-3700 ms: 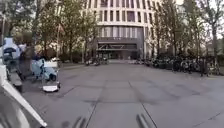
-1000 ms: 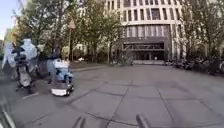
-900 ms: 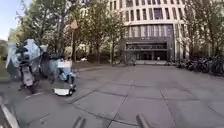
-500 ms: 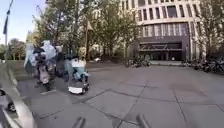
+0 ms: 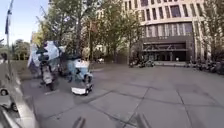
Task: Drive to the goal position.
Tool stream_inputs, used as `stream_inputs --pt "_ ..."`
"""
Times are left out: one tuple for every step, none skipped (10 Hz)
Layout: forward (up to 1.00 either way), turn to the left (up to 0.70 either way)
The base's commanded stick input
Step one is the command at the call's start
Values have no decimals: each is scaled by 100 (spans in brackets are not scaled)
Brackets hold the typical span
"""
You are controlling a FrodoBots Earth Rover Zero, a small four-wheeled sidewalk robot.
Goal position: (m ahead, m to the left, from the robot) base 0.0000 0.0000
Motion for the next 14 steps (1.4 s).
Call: stream_inputs --pt "45 2" --pt "45 2" --pt "45 2" --pt "45 3" --pt "45 3" --pt "45 2" --pt "45 2" --pt "45 0" --pt "45 0" --pt "45 0" --pt "45 0" --pt "45 0" --pt "45 -1" --pt "45 -2"
